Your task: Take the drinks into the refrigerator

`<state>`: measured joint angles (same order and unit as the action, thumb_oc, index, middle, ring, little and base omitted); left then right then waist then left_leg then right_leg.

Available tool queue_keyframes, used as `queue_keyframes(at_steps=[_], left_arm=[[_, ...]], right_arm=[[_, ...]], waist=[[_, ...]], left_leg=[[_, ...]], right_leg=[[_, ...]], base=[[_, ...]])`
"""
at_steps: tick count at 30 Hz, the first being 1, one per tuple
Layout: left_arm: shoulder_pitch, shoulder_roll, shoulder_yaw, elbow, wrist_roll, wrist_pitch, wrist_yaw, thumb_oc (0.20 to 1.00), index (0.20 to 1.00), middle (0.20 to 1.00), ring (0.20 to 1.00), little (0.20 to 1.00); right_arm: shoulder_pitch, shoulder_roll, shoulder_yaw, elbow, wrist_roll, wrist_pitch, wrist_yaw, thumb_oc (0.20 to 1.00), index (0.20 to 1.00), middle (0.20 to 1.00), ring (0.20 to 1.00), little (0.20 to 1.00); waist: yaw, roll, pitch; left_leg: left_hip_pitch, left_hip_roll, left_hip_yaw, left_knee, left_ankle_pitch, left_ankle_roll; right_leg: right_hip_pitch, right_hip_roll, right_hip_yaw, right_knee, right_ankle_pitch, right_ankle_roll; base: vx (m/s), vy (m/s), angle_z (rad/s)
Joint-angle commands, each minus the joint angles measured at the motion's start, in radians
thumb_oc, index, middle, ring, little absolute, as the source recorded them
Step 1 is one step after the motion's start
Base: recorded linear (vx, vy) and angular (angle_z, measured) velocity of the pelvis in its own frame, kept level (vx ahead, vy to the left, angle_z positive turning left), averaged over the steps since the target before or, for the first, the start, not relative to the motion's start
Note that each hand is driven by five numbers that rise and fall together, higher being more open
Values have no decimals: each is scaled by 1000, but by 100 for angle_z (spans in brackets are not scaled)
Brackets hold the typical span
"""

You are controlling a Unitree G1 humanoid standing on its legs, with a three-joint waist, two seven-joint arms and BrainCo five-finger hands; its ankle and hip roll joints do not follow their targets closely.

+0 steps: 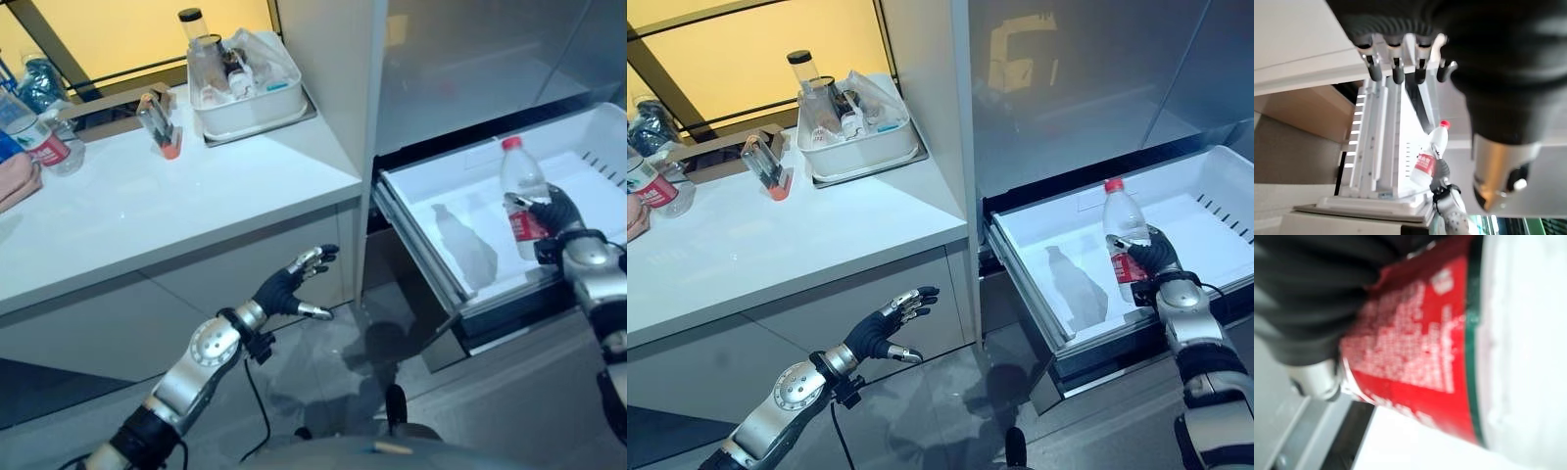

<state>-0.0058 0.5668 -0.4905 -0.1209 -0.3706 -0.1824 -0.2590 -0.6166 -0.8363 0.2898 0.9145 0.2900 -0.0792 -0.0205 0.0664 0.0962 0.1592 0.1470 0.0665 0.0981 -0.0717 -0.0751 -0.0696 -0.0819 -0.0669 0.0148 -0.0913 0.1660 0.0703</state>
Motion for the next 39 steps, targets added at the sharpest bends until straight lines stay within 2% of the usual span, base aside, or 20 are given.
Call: queue_keyframes(at_steps=[1,2,8,9,12,13,14,15,16,17,20,21,27,28,29,30,31,32,35,39], left_arm=[[-46,37,-19,-59,-38,-70,23,1000,1000,1000,1000,1000],[-47,35,-16,-59,-38,-70,24,1000,1000,1000,1000,1000],[-101,27,-4,-84,-29,-76,56,1000,1000,1000,1000,1000],[-111,17,2,-86,-7,-80,67,1000,1000,1000,1000,1000],[-128,2,14,-90,20,-90,86,1000,1000,1000,1000,1000],[-142,-16,19,-87,35,-95,103,1000,1000,1000,1000,1000],[-140,-17,20,-86,36,-95,103,1000,1000,1000,1000,1000],[-154,-28,21,-79,56,-100,120,1000,1000,1000,1000,1000],[-154,-28,22,-78,57,-101,121,1000,1000,1000,1000,1000],[-165,-38,32,-73,78,-99,140,1000,1000,1000,1000,1000],[-177,-51,36,-66,90,-96,158,1000,1000,1000,1000,1000],[-186,-62,46,-63,92,-93,173,1000,1000,1000,1000,1000],[-182,-86,82,-47,95,-92,202,1000,1000,1000,1000,1000],[-174,-90,101,-45,99,-93,213,1000,1000,1000,1000,1000],[-174,-90,101,-46,100,-93,213,1000,1000,1000,1000,1000],[-170,-89,111,-42,110,-91,221,1000,1000,1000,1000,1000],[-170,-89,111,-42,110,-91,221,1000,1000,1000,1000,1000],[-162,-94,124,-41,116,-91,228,1000,1000,1000,1000,1000],[-154,-88,136,-38,124,-90,234,1000,1000,1000,1000,1000],[-180,-66,108,-37,154,-82,215,1000,1000,1000,1000,1000]], right_arm=[[-259,-22,57,58,-79,-51,-59,200,200,200,200,200],[-268,-21,62,63,-79,-52,-59,200,200,200,200,200],[-343,25,196,162,-304,-13,-70,200,200,200,200,200],[-332,50,248,169,-426,2,-66,200,200,200,200,200],[-299,90,346,179,-652,23,-57,200,200,200,200,200],[-256,143,394,214,-753,24,-21,200,200,200,200,200],[-257,146,395,218,-755,22,-22,200,200,200,200,200],[-233,210,436,244,-841,34,-13,200,200,200,200,200],[-235,213,436,248,-843,33,-15,200,200,200,200,200],[-208,271,436,258,-870,49,-7,200,200,200,200,200],[-187,340,413,305,-854,71,-16,200,200,200,200,200],[-166,395,418,319,-871,81,-23,200,200,200,200,200],[-139,451,395,286,-823,79,-33,200,200,200,200,200],[-136,441,376,236,-785,73,-37,228,228,228,228,228],[-135,440,376,233,-785,75,-36,322,322,322,322,322],[-145,429,356,187,-750,75,-41,576,576,576,576,576],[-145,429,356,187,-750,75,-41,576,576,576,576,576],[-135,406,333,113,-716,76,-53,1000,1000,1000,1000,1000],[-121,363,277,16,-655,75,-79,1000,1000,1000,1000,1000],[-105,358,199,34,-567,72,-119,1000,1000,1000,1000,1000]], waist=[[15,-75,39],[12,-73,39],[26,-67,87],[33,-63,100],[40,-57,123],[47,-55,136],[45,-55,135],[53,-49,151],[52,-50,150],[55,-44,161],[57,-39,174],[60,-30,191],[55,-24,214],[50,-27,218],[50,-27,218],[46,-30,221],[46,-30,221],[40,-34,225],[31,-40,226],[27,-44,218]], left_leg=[[-123,-65,-24,32,37,63],[-126,-65,-24,33,37,63],[-174,-75,-35,41,52,69],[-181,-77,-37,42,56,71],[-199,-79,-46,43,62,72],[-210,-81,-51,43,67,73],[-211,-81,-52,43,66,73],[-223,-83,-57,44,71,74],[-224,-83,-58,44,70,74],[-233,-85,-60,44,75,75],[-238,-87,-65,41,81,76],[-246,-90,-67,37,89,77],[-260,-95,-74,23,103,77],[-261,-97,-75,19,103,78],[-261,-97,-75,19,103,78],[-262,-97,-75,18,104,79],[-262,-97,-75,18,104,79],[-261,-98,-73,14,104,79],[-264,-99,-73,13,105,80],[-258,-100,-75,10,101,83]], right_leg=[[37,-5,-17,93,-110,41],[35,-5,-17,94,-110,41],[-18,-9,-19,113,-96,41],[-24,-12,-20,115,-93,41],[-36,-18,-23,116,-88,40],[-46,-21,-25,118,-85,40],[-47,-21,-26,118,-85,40],[-59,-24,-27,122,-83,40],[-60,-24,-27,123,-83,40],[-68,-26,-29,126,-81,40],[-75,-29,-33,129,-79,38],[-86,-33,-32,132,-76,39],[-106,-38,-42,141,-74,38],[-110,-40,-42,143,-74,38],[-111,-40,-42,143,-74,38],[-113,-40,-41,144,-75,39],[-113,-40,-41,144,-75,39],[-116,-42,-40,146,-75,39],[-120,-45,-37,147,-74,40],[-112,-47,-38,145,-76,43]], base=[[-117,8,9],[-175,18,9],[-79,18,7],[-37,29,5],[-84,22,4],[-86,13,2],[-104,10,7],[-56,6,9],[-86,19,11],[-52,15,10],[-50,14,6],[-60,20,5],[-38,13,5],[-11,12,3],[0,0,0],[0,0,0],[0,0,0],[0,0,0],[0,0,0],[1,3,1]])
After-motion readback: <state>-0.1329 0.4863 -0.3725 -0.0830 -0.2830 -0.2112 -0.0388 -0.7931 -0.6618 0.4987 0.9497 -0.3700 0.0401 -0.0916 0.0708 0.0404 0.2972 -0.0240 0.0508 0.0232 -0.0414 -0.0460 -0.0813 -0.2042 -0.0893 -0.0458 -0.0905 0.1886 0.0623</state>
